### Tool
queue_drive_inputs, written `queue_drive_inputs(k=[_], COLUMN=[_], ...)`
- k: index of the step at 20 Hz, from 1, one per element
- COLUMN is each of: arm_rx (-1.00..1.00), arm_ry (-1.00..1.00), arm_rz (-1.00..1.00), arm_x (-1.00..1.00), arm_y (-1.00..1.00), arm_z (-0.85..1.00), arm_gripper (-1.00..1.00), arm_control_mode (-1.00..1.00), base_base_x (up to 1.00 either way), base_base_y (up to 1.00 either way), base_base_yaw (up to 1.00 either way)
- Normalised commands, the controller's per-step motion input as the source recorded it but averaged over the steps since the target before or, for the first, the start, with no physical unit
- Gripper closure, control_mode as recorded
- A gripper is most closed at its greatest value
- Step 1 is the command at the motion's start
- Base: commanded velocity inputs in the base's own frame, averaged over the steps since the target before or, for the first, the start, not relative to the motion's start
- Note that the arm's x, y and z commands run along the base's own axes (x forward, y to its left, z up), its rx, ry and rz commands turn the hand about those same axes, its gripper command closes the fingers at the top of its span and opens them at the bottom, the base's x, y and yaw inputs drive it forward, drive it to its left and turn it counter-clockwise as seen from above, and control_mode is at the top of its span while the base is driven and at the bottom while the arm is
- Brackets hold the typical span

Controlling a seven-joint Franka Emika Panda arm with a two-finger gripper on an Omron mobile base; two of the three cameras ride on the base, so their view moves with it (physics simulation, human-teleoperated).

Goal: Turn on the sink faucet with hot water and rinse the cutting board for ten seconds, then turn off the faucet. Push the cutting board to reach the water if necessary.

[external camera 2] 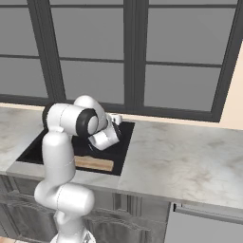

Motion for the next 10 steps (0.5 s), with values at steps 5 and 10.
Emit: queue_drive_inputs(k=[5,10], arm_rx=[0.00,0.00], arm_ry=[-0.03,-0.03], arm_rz=[0.00,0.00], arm_x=[0.05,0.07], arm_y=[0.08,0.09], arm_z=[-0.13,-0.13], arm_gripper=[-1.00,-1.00], arm_control_mode=[-1.00,-1.00], base_base_x=[0.00,0.00], base_base_y=[0.00,0.00], base_base_yaw=[0.00,0.00])
